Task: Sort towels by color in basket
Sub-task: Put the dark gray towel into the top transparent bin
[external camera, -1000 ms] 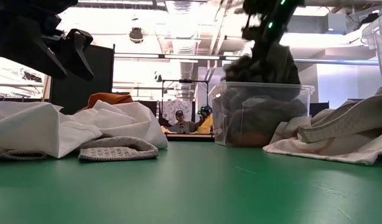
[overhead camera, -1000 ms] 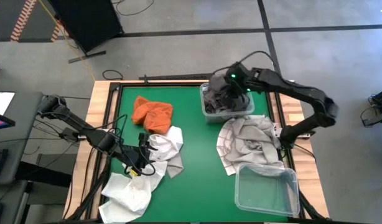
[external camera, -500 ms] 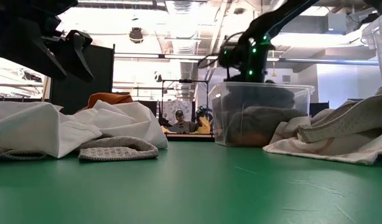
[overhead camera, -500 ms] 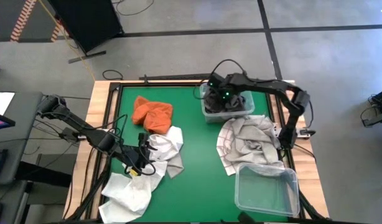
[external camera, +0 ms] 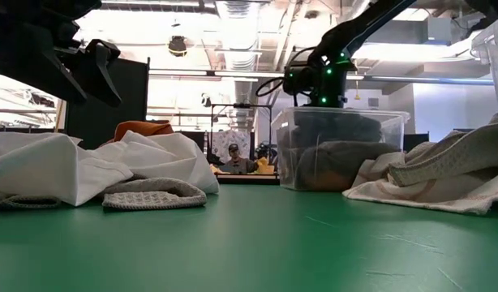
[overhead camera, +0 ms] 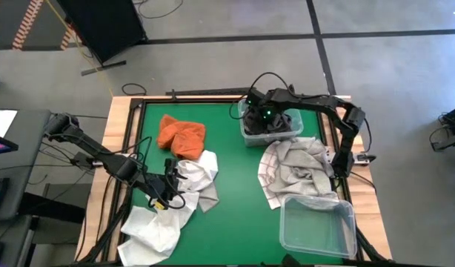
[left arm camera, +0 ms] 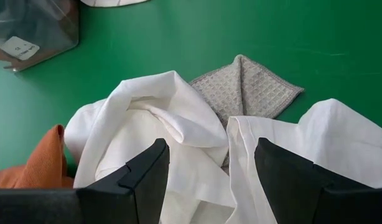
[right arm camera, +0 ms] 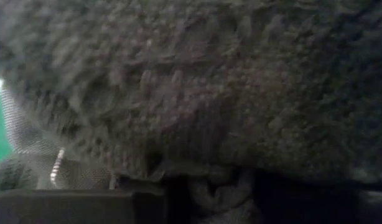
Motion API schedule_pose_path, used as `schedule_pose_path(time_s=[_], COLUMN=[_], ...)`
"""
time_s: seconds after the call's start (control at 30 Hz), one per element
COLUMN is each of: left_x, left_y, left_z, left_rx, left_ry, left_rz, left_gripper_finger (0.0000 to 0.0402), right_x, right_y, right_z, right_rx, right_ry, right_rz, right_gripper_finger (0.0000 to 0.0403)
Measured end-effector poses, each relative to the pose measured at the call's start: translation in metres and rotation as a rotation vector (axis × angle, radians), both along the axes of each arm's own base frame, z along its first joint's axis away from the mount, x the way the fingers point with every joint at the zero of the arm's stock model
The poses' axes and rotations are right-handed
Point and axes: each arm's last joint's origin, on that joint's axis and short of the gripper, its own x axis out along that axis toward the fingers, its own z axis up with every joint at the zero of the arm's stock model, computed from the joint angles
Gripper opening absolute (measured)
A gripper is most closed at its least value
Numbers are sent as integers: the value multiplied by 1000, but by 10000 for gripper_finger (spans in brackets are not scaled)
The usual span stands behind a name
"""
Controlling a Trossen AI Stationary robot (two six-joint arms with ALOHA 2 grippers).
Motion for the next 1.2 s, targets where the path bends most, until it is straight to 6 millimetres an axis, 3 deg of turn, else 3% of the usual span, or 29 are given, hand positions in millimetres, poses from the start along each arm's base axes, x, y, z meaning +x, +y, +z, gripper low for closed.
schedule_pose_path(time_s=[0.37, 0.67, 0.87, 1.03, 1.2], left_x=[0, 0, 0, 0, 0], left_y=[0, 0, 0, 0, 0], left_z=[0, 0, 0, 0, 0], left_rx=[0, -1, -2, -3, -3], left_ry=[0, -1, -1, -1, -1], left_rz=[0, 0, 1, 2, 2], left_gripper_finger=[226, 226, 226, 226, 226], right_x=[-12, -33, -51, -65, -62], right_y=[31, 64, 76, 81, 84], right_z=[57, 114, 142, 153, 147], right_rx=[-58, -147, -218, -260, -235], right_ry=[-131, -295, -376, -386, -341], right_rz=[63, 130, 131, 115, 132], right_gripper_finger=[199, 219, 221, 215, 185])
